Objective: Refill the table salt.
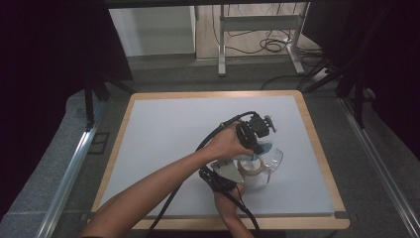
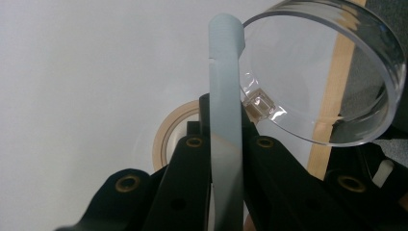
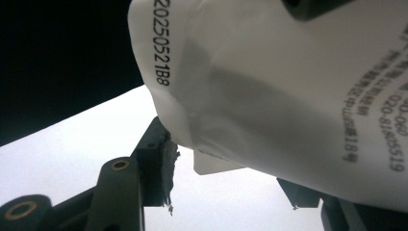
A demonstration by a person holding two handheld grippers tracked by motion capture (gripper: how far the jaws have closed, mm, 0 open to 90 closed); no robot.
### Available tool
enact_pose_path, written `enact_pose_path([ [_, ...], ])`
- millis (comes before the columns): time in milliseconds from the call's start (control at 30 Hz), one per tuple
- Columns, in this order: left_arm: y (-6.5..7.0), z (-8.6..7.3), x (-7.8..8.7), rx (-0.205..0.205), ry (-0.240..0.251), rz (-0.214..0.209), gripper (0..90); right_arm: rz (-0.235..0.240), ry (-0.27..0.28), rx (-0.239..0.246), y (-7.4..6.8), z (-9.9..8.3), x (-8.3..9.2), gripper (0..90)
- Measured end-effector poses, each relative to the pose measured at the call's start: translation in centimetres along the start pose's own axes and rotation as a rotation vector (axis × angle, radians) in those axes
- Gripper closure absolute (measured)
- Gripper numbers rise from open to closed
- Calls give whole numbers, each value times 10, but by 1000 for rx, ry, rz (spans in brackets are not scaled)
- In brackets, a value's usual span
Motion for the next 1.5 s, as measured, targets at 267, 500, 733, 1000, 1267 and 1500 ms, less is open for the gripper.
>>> enact_pose_path([
  [267,1,1,1,2,1,-6,900,-6,5,13,2,1,1,473],
  [500,0,0,0,3,-3,-8,900,-8,4,14,2,0,1,478],
  [733,1,1,0,3,-2,-9,900,-8,7,11,2,1,2,480],
  [1000,0,0,2,4,-5,-19,900,-16,13,31,1,2,2,483],
  [1267,0,-1,2,-1,-10,-13,900,-15,11,27,0,3,2,483],
  [1500,0,0,3,3,-4,-7,900,-13,17,29,0,4,2,482],
])
Point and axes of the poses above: each handheld gripper's, and its own axes: x roughly backward along the jaws, z roughly out of its top, y roughly to its right, the point moved 10 cm from there along -x, roughly forward along the jaws, and after that the axes turned 3 degrees about x, right-handed, at the moved point
